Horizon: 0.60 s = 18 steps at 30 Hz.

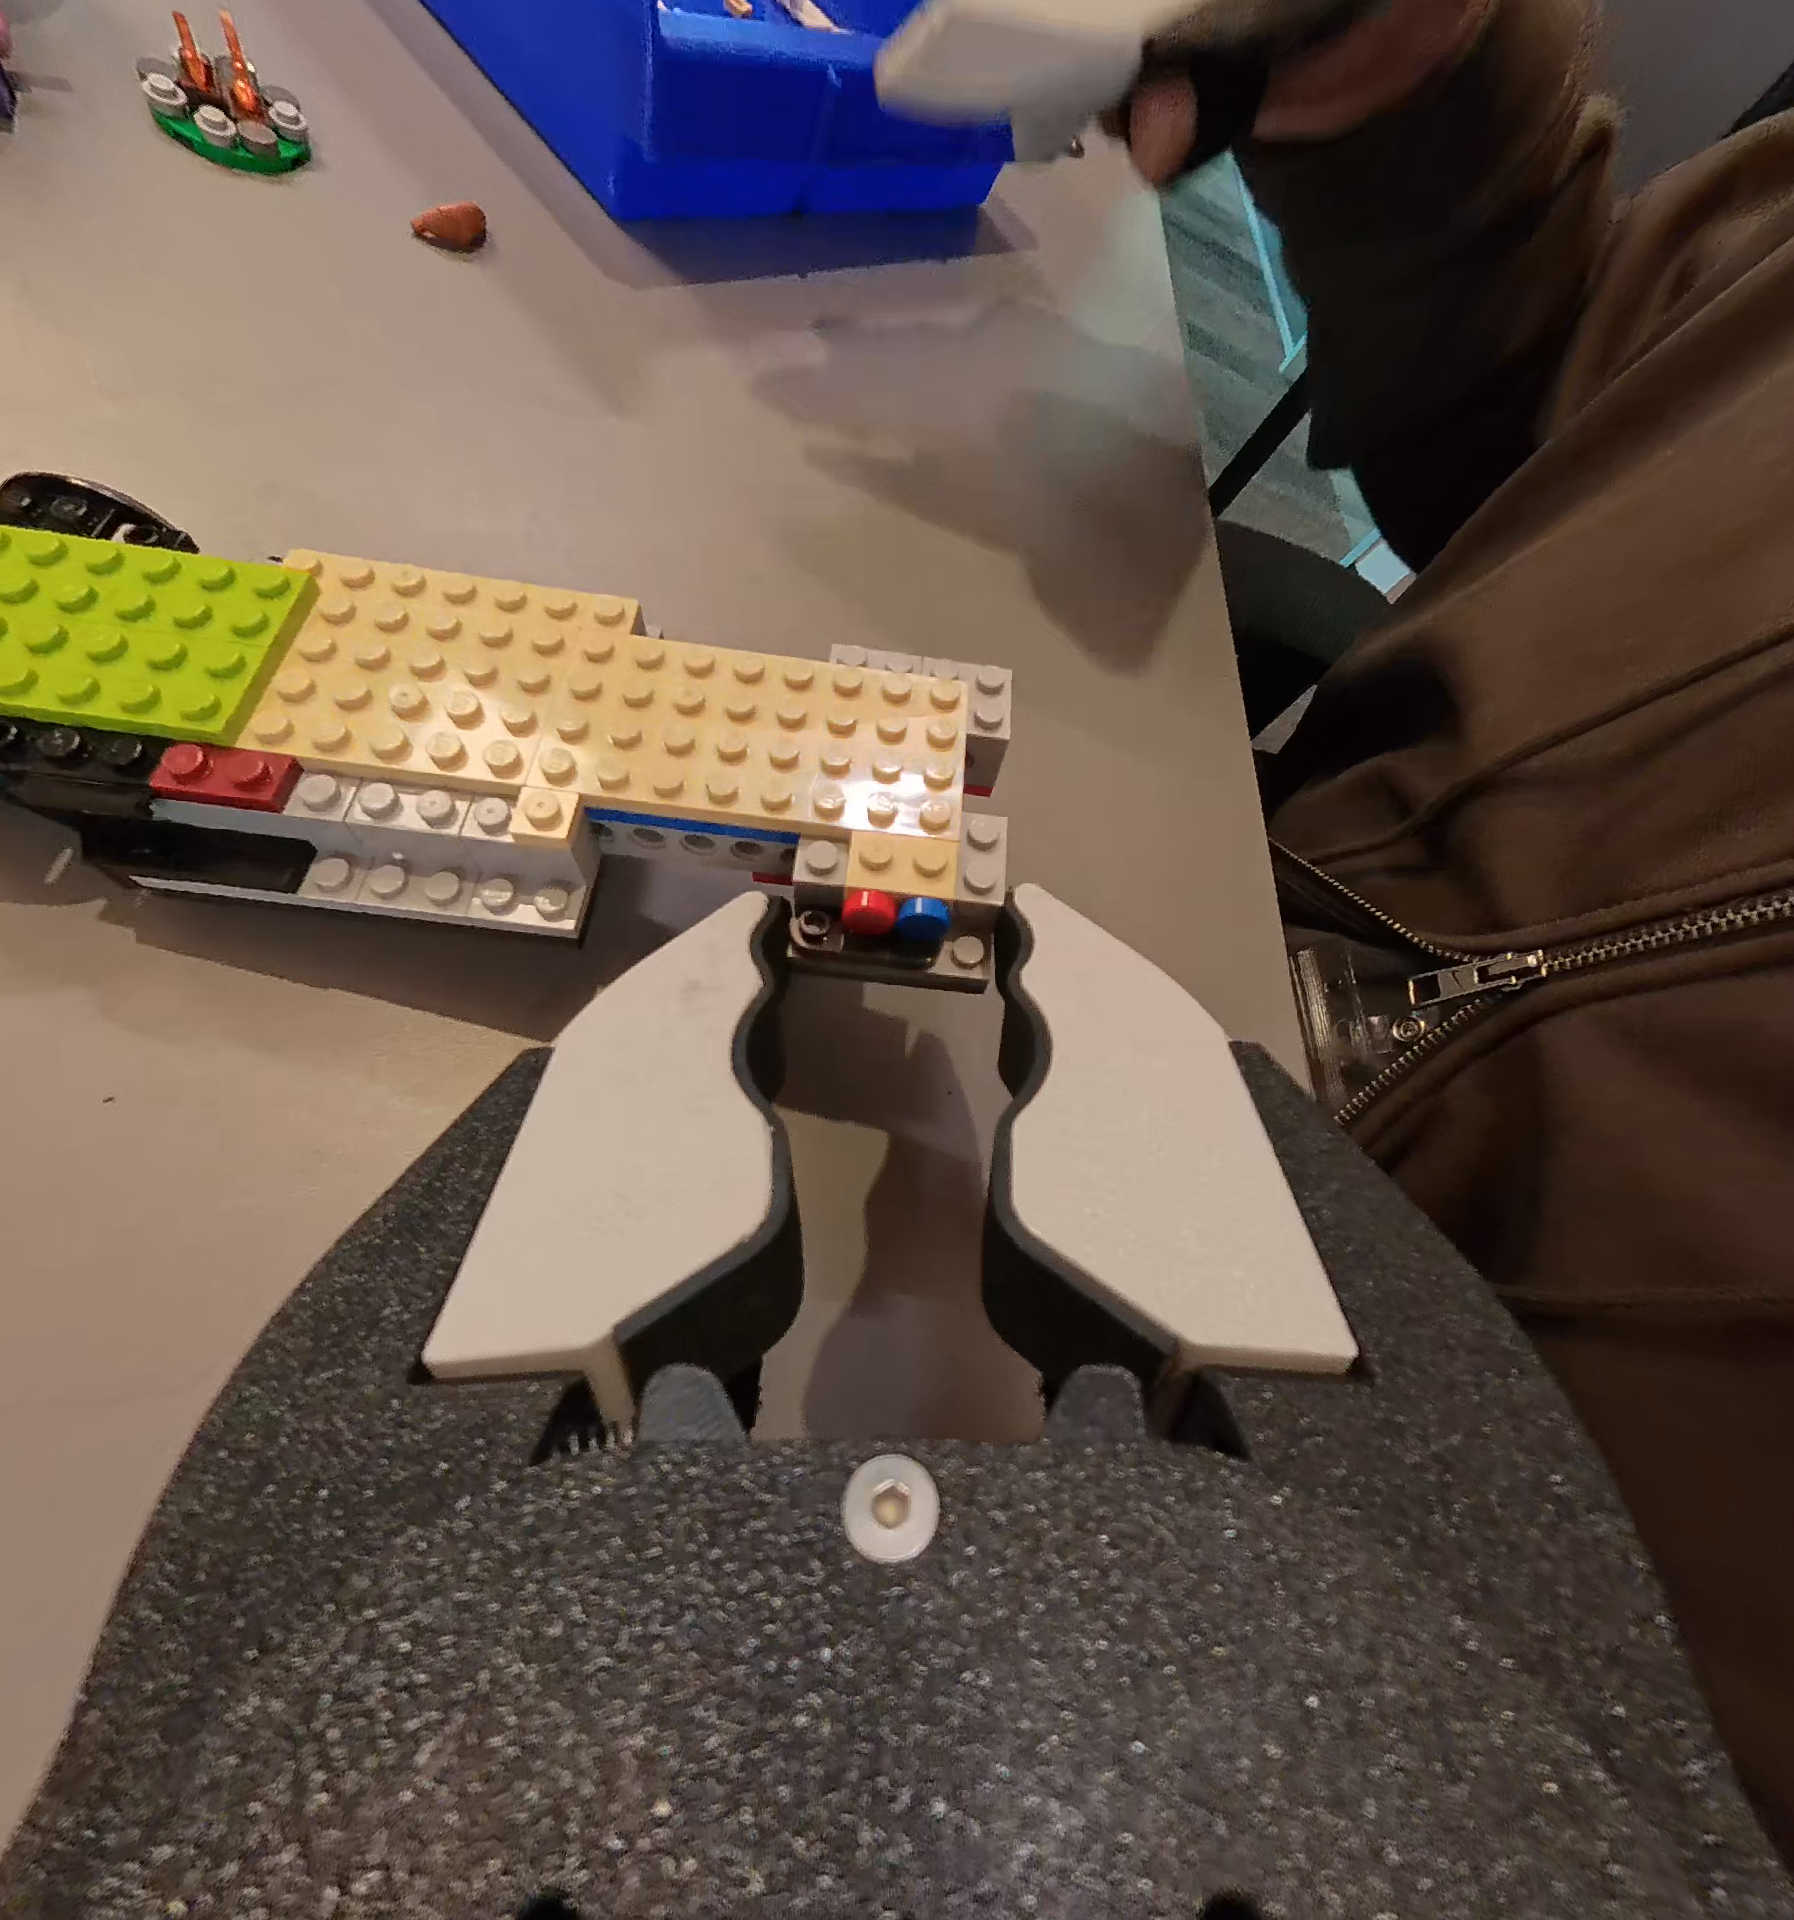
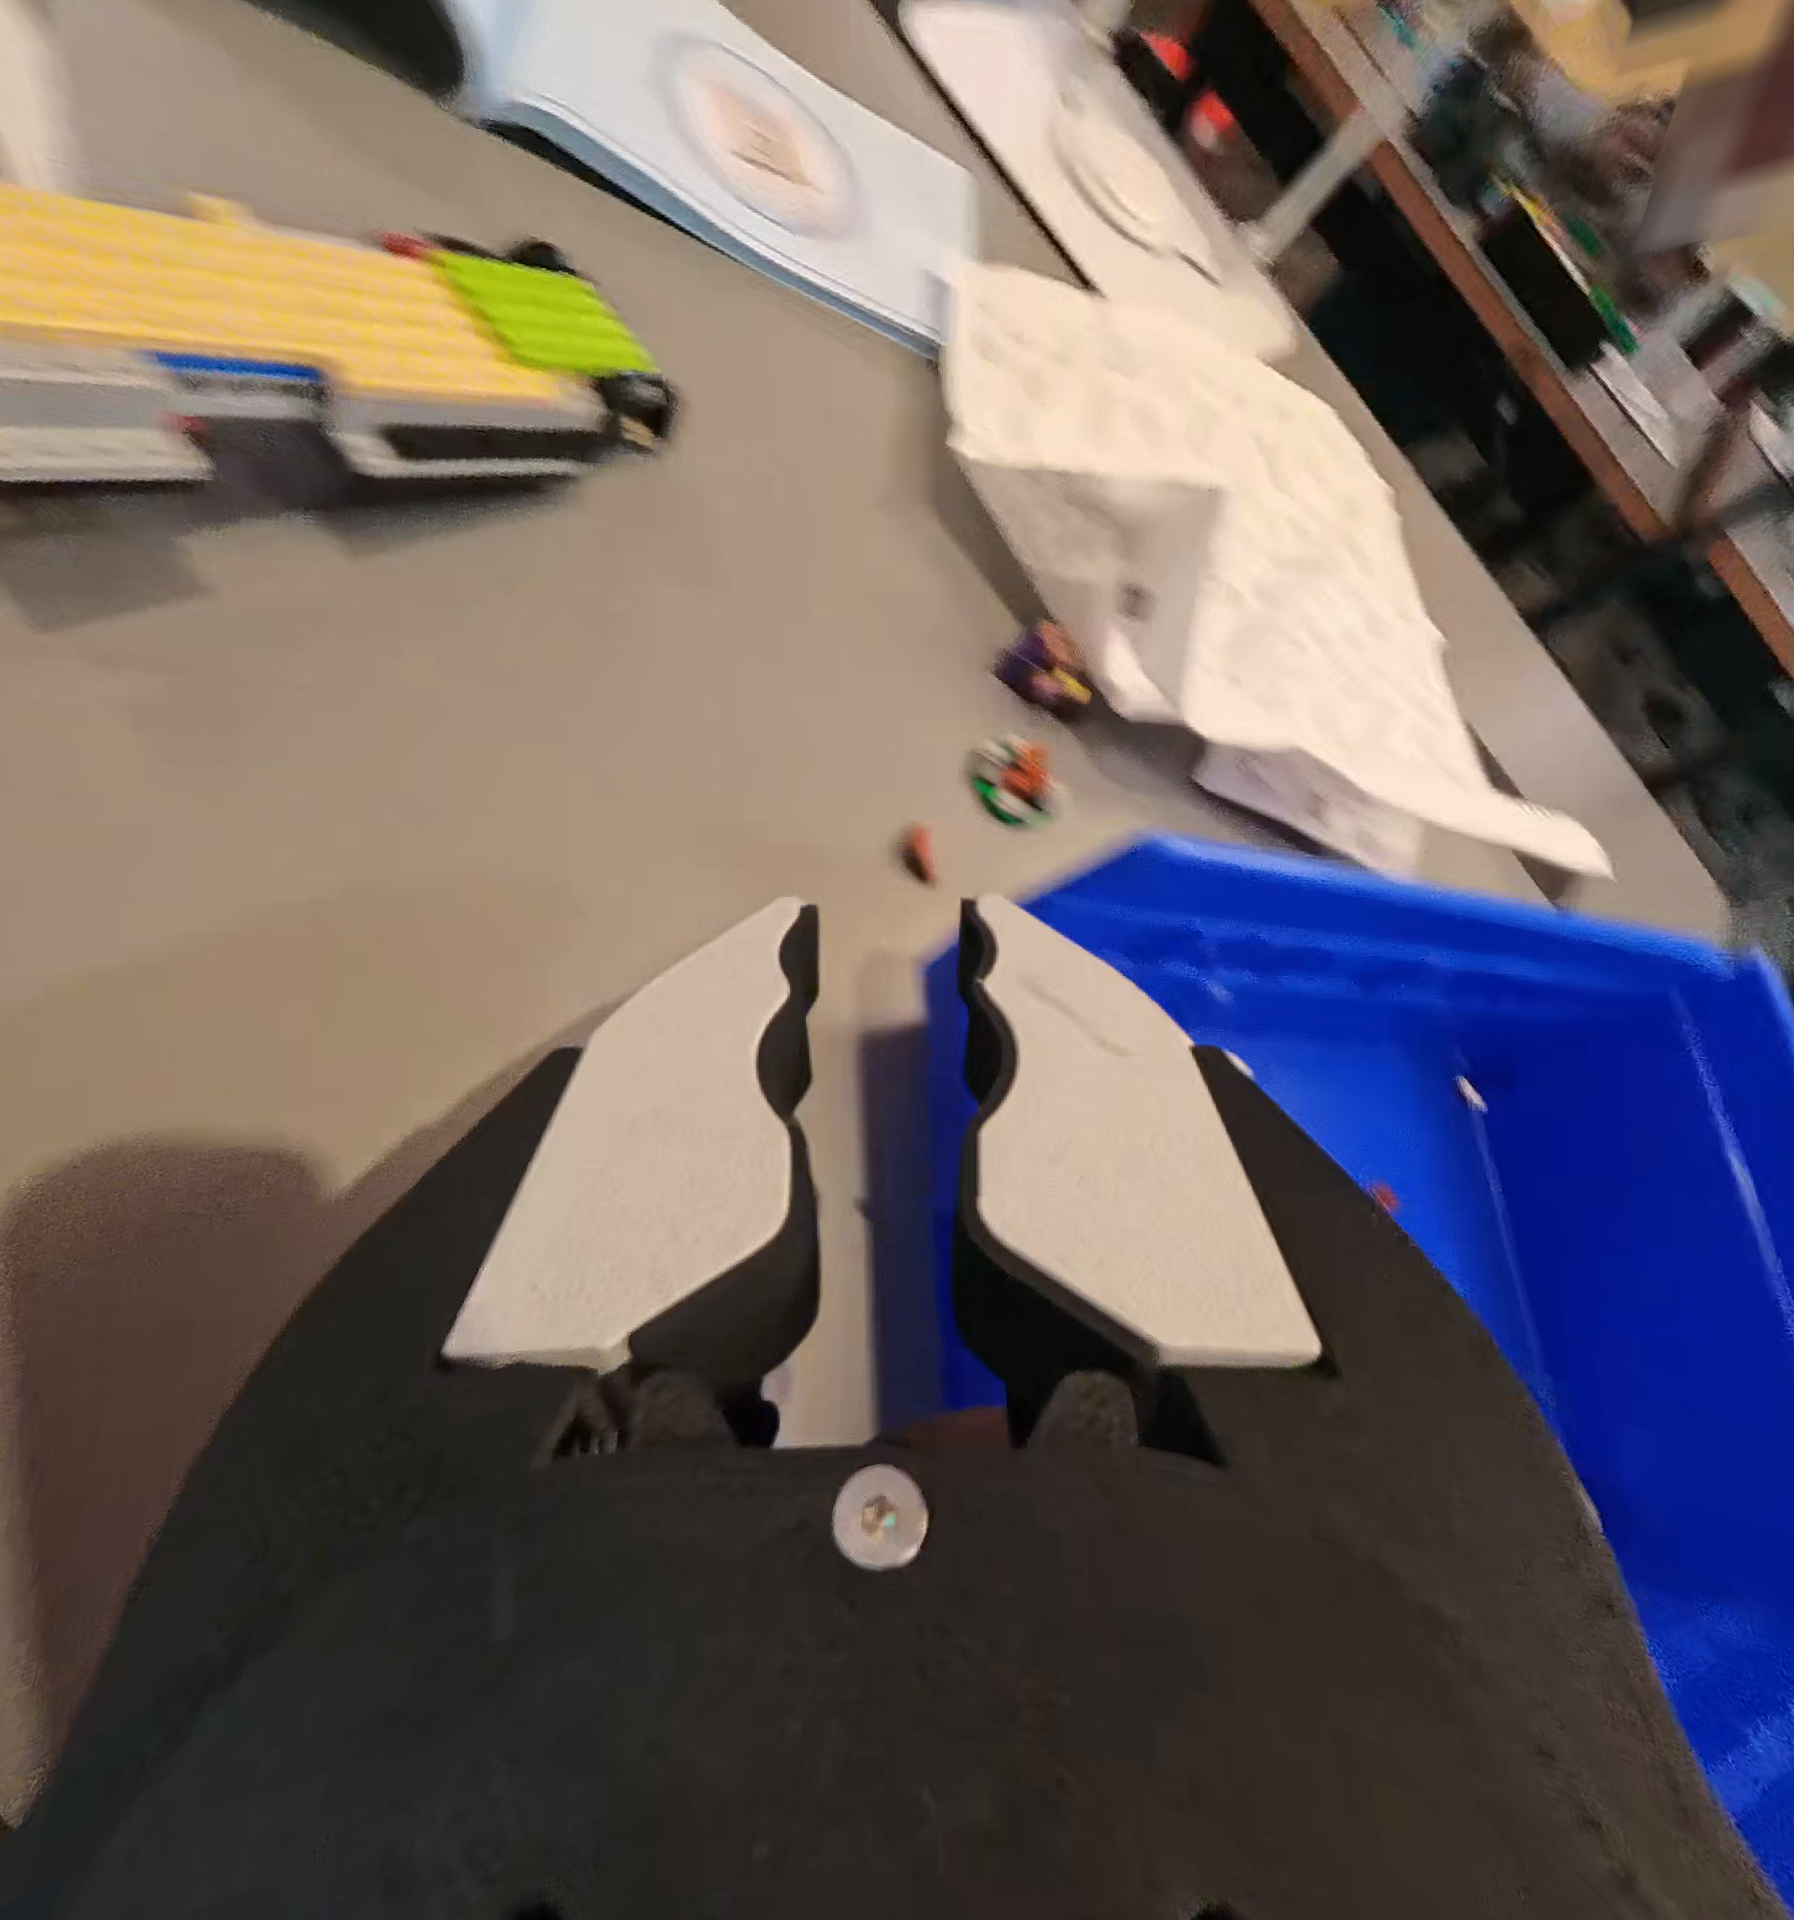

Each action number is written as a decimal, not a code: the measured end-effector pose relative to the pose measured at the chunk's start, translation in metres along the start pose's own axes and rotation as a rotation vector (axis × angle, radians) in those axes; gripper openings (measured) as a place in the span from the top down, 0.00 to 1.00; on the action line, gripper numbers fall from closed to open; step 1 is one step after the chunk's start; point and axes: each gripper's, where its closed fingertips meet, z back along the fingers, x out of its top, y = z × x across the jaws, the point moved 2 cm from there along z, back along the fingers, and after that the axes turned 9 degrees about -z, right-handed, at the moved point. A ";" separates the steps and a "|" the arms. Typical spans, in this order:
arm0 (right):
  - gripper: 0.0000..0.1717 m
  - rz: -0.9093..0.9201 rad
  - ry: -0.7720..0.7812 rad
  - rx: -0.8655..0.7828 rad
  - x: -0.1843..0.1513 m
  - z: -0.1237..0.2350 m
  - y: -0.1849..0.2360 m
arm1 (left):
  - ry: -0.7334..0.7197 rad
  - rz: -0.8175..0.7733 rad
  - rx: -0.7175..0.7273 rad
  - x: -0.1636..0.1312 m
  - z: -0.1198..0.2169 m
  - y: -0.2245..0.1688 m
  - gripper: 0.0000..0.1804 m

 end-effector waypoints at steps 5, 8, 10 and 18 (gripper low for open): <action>0.81 0.148 -0.130 0.255 0.020 -0.029 0.089 | -0.067 0.035 -0.021 0.006 0.005 0.001 0.80; 0.79 0.266 -0.200 0.275 0.031 -0.042 0.121 | -0.109 0.056 -0.032 0.010 0.008 0.001 0.80; 0.77 0.305 -0.249 0.251 0.040 -0.048 0.130 | -0.127 0.068 -0.038 0.011 0.010 0.002 0.80; 0.81 0.370 -0.347 0.210 0.061 -0.057 0.140 | -0.159 0.105 -0.052 0.013 0.012 0.003 0.79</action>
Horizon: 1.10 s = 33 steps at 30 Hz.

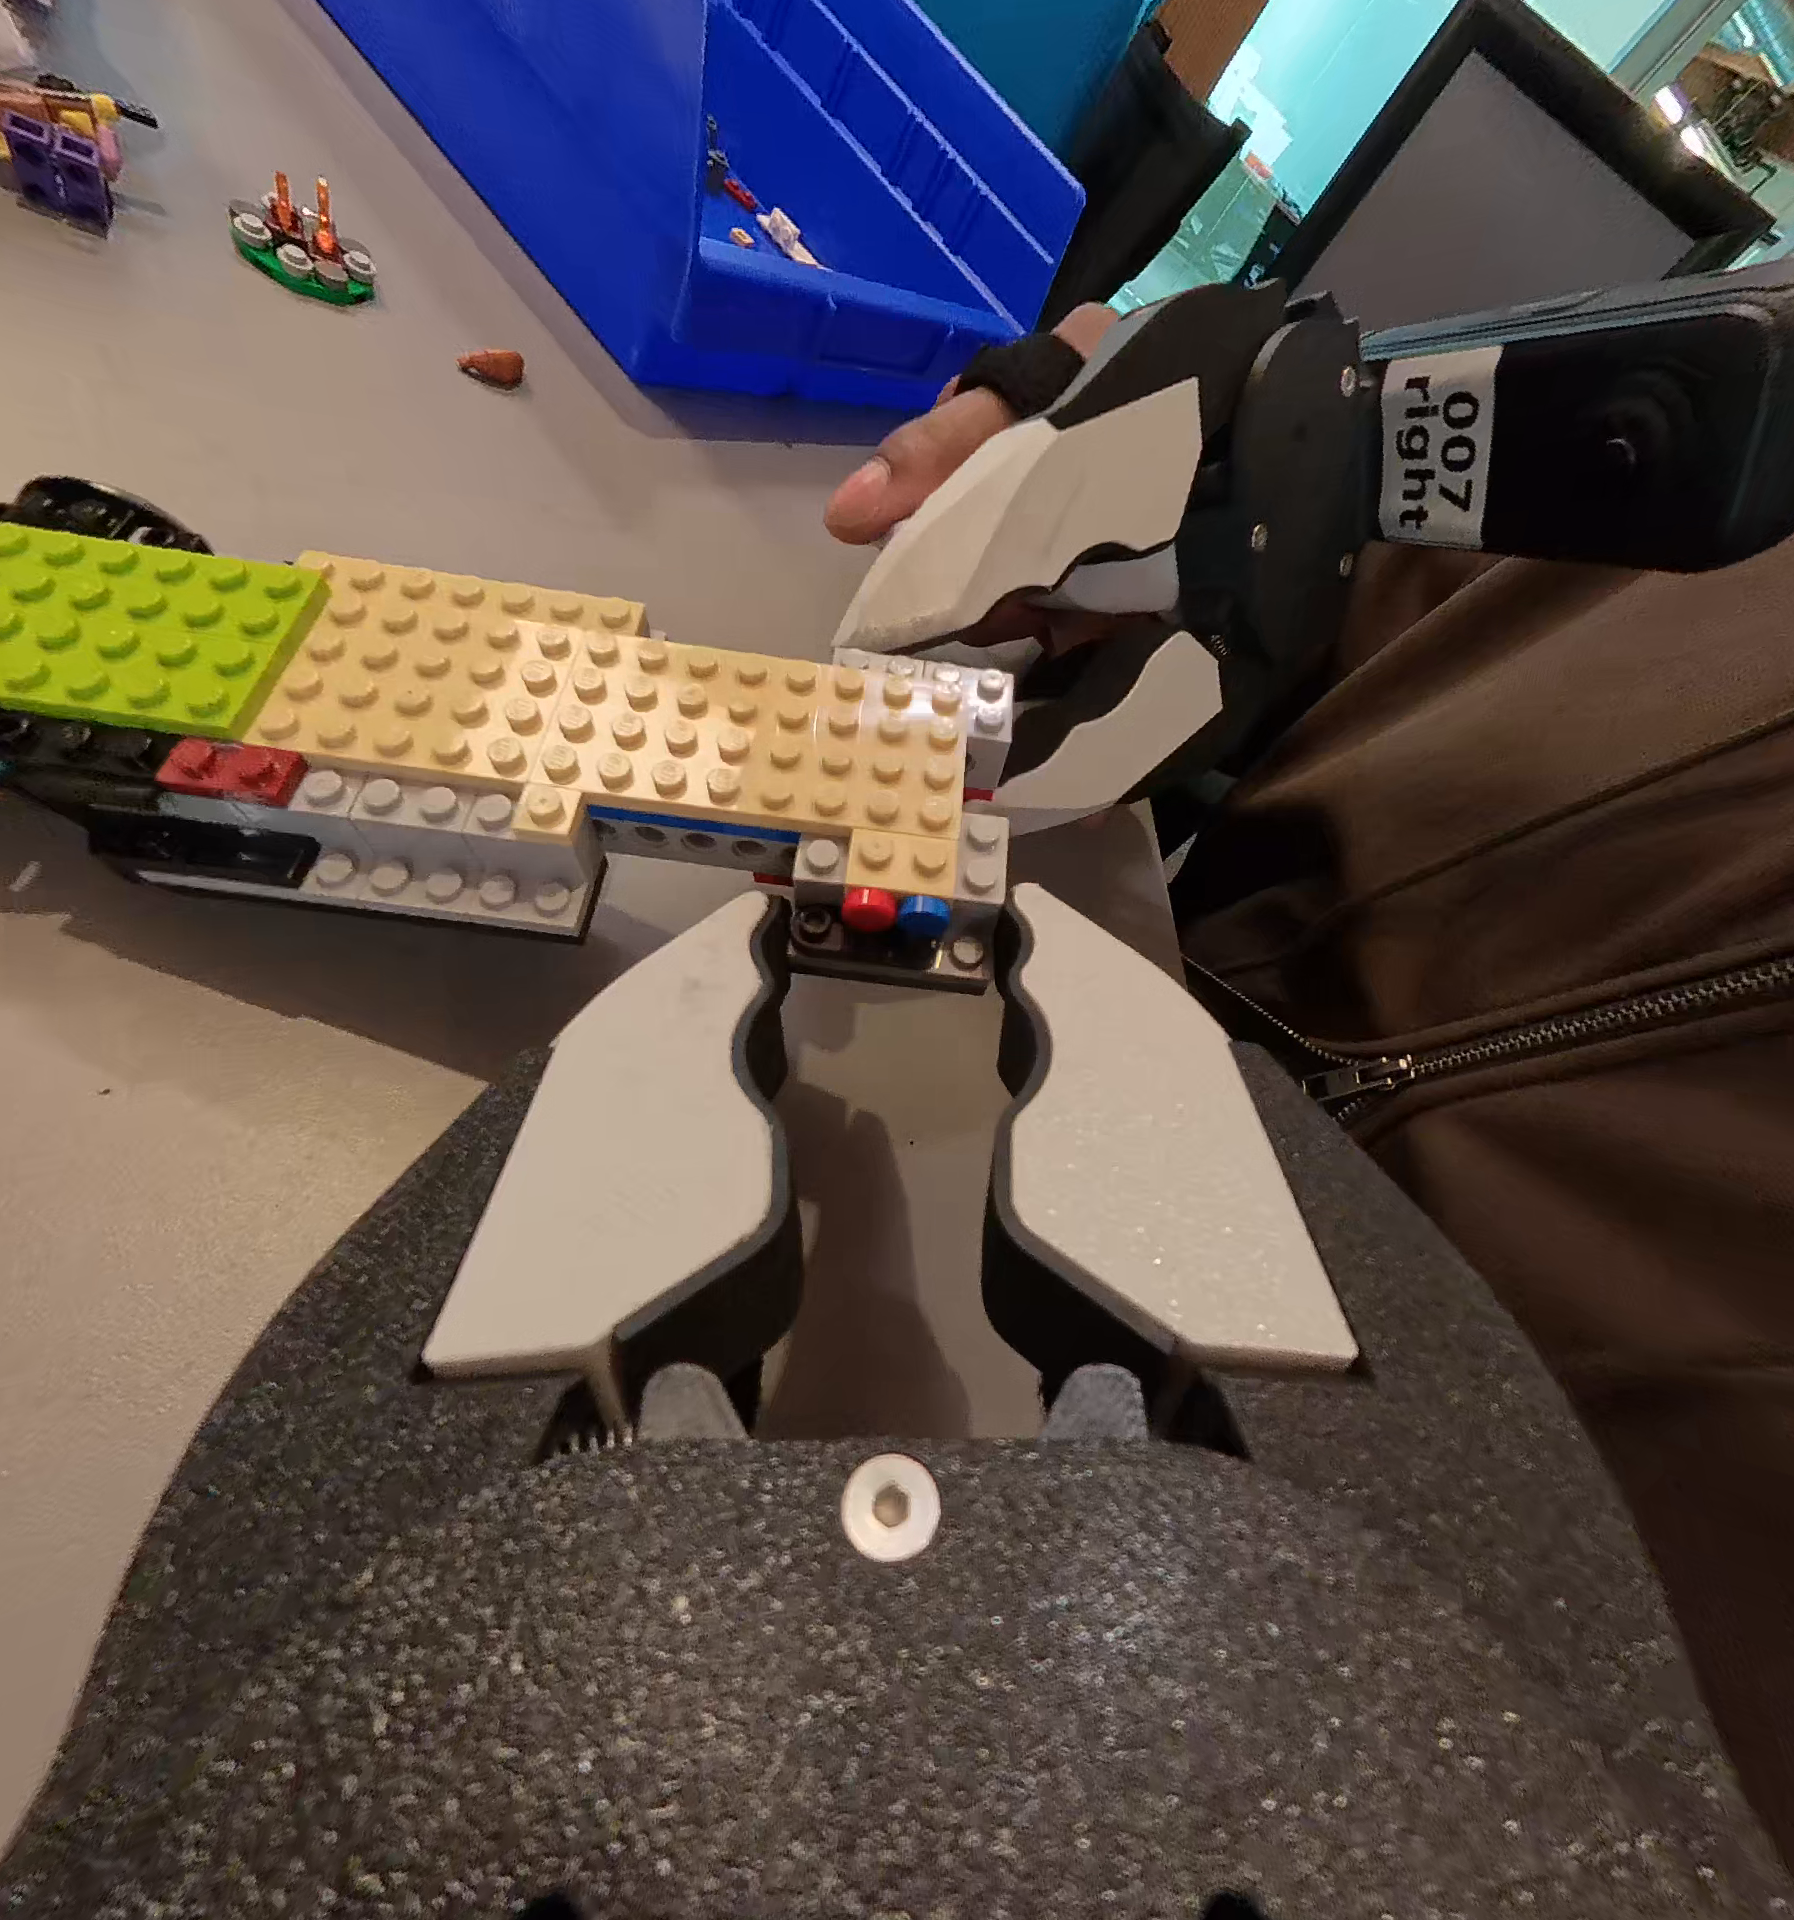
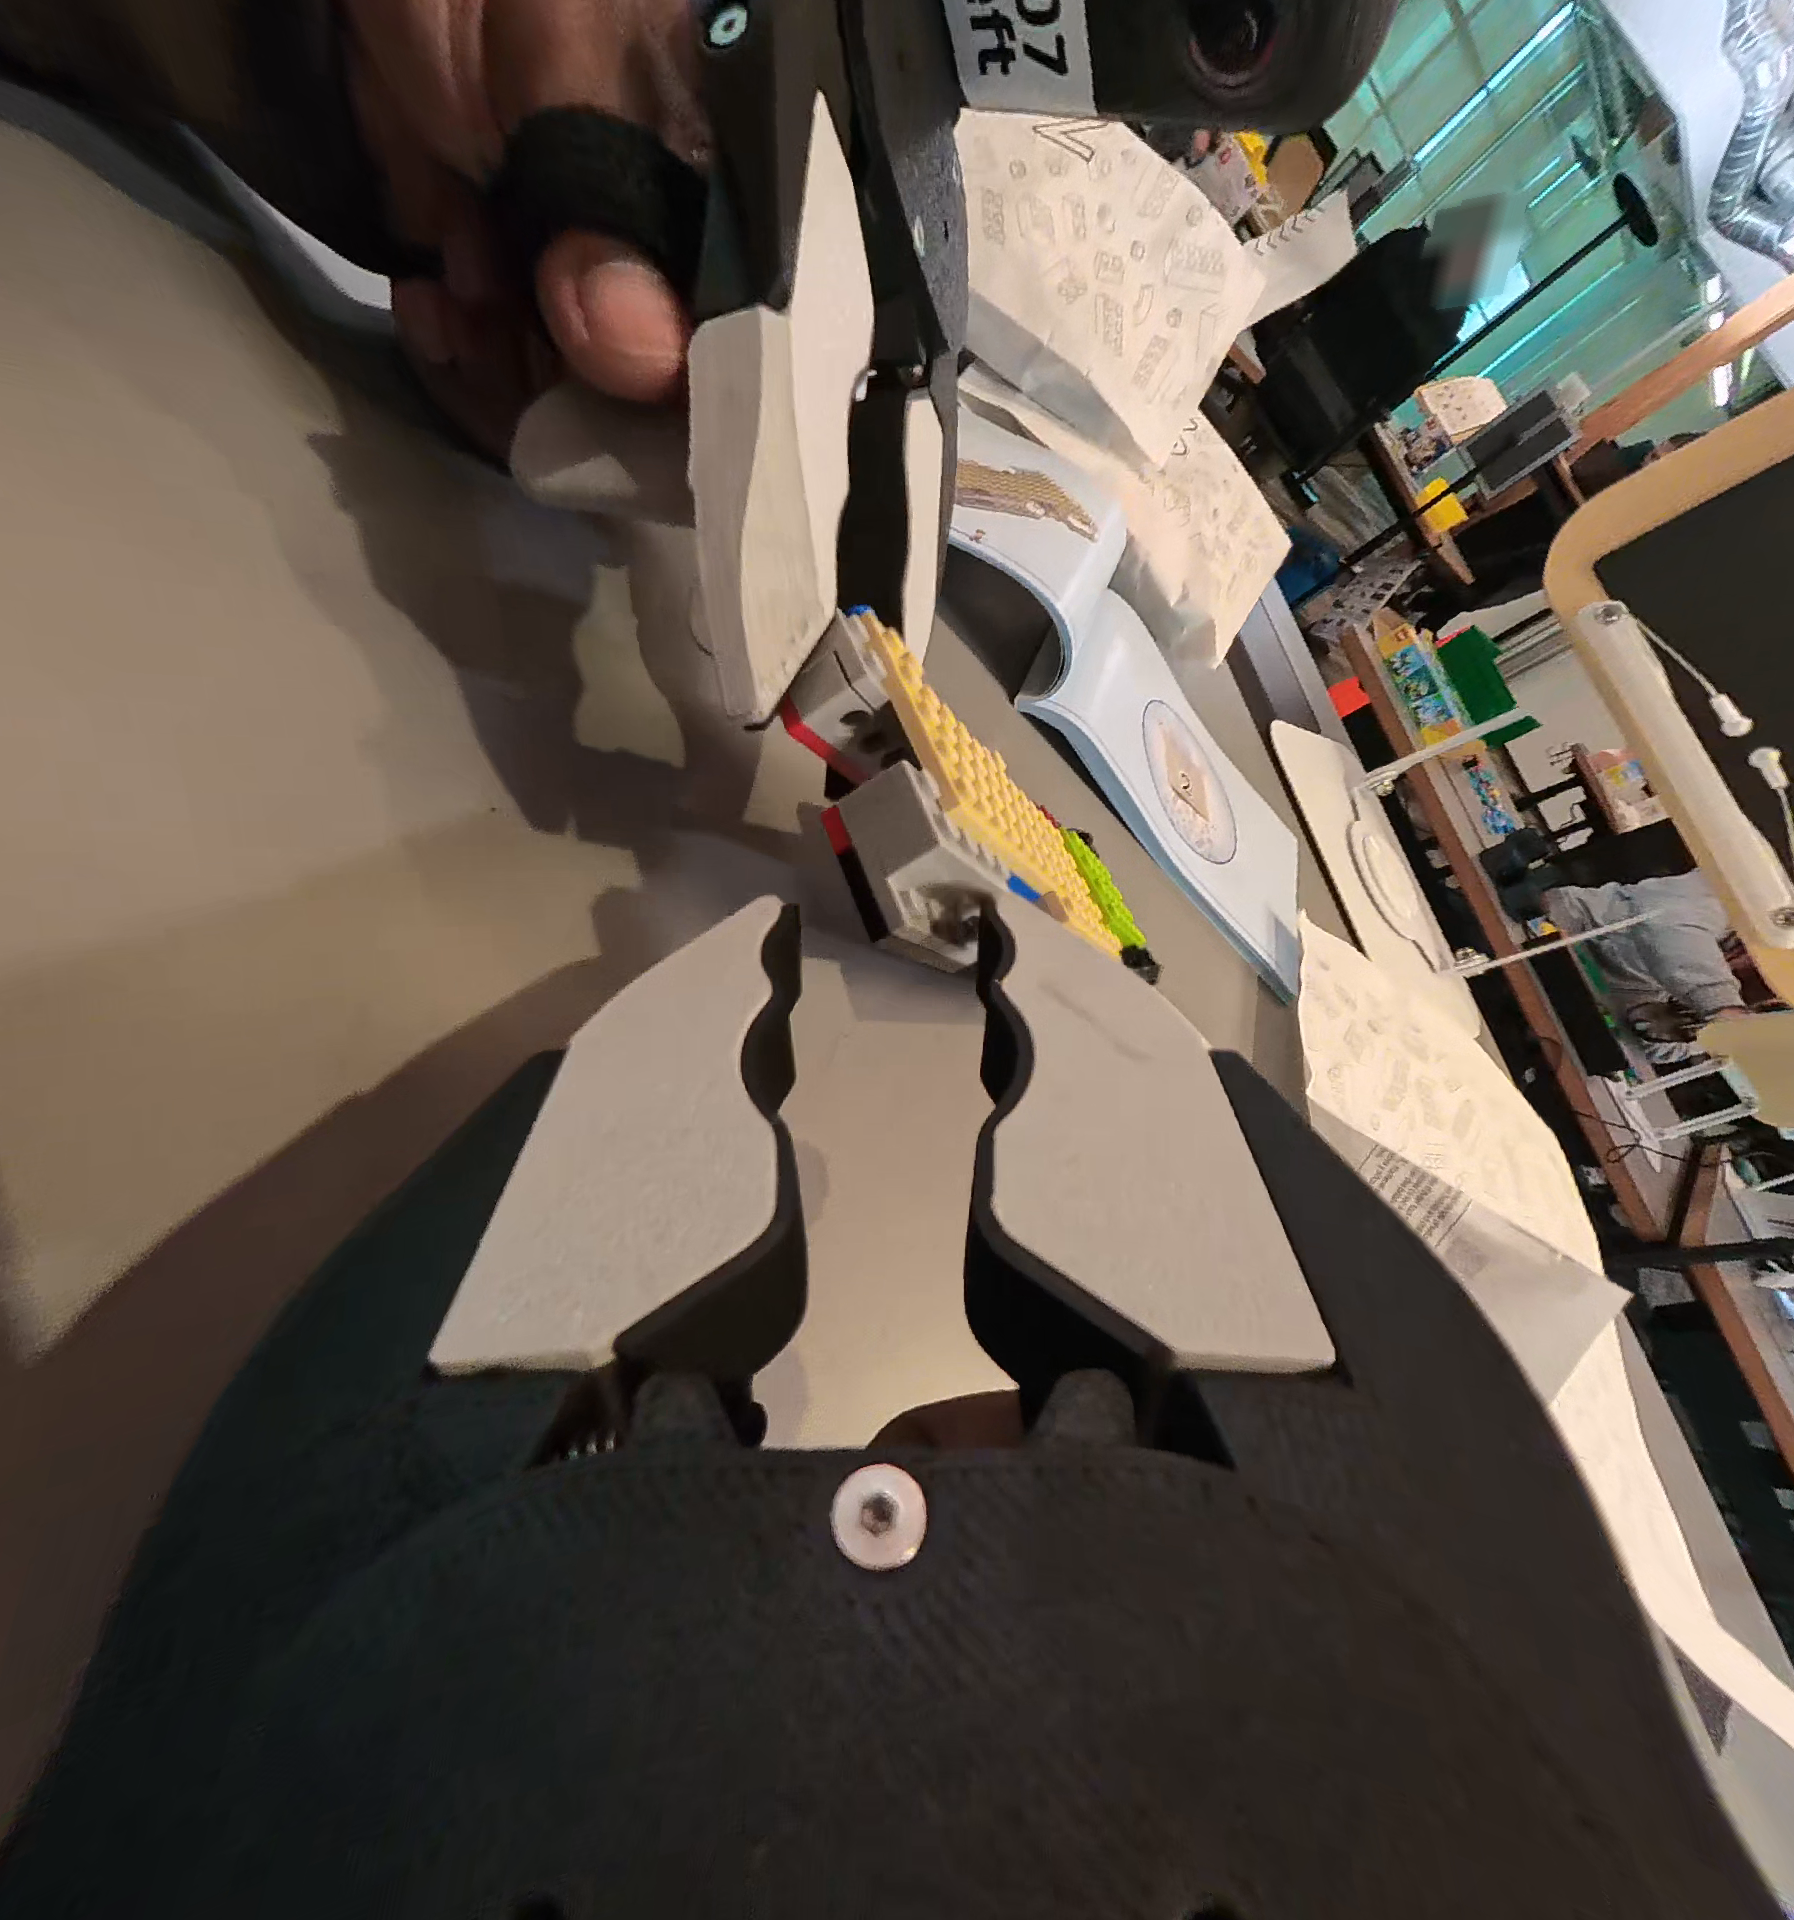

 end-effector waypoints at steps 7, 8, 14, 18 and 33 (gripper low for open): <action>0.88 -0.069 -0.028 -0.007 0.004 -0.001 -0.011 | -0.033 -0.016 0.014 0.005 0.002 0.001 0.80; 0.89 -0.073 -0.031 -0.011 0.005 -0.001 -0.012 | -0.042 -0.024 0.023 0.007 0.003 0.001 0.80; 0.90 -0.101 -0.064 -0.041 0.006 -0.002 -0.018 | -0.051 -0.141 0.095 0.012 0.007 0.003 0.80; 0.92 -0.124 -0.092 -0.089 0.008 0.001 -0.026 | -0.055 -0.259 0.182 0.018 0.011 0.005 0.81; 0.91 -0.122 -0.130 -0.068 -0.001 0.004 -0.020 | -0.060 -0.134 0.060 0.011 0.003 -0.001 0.74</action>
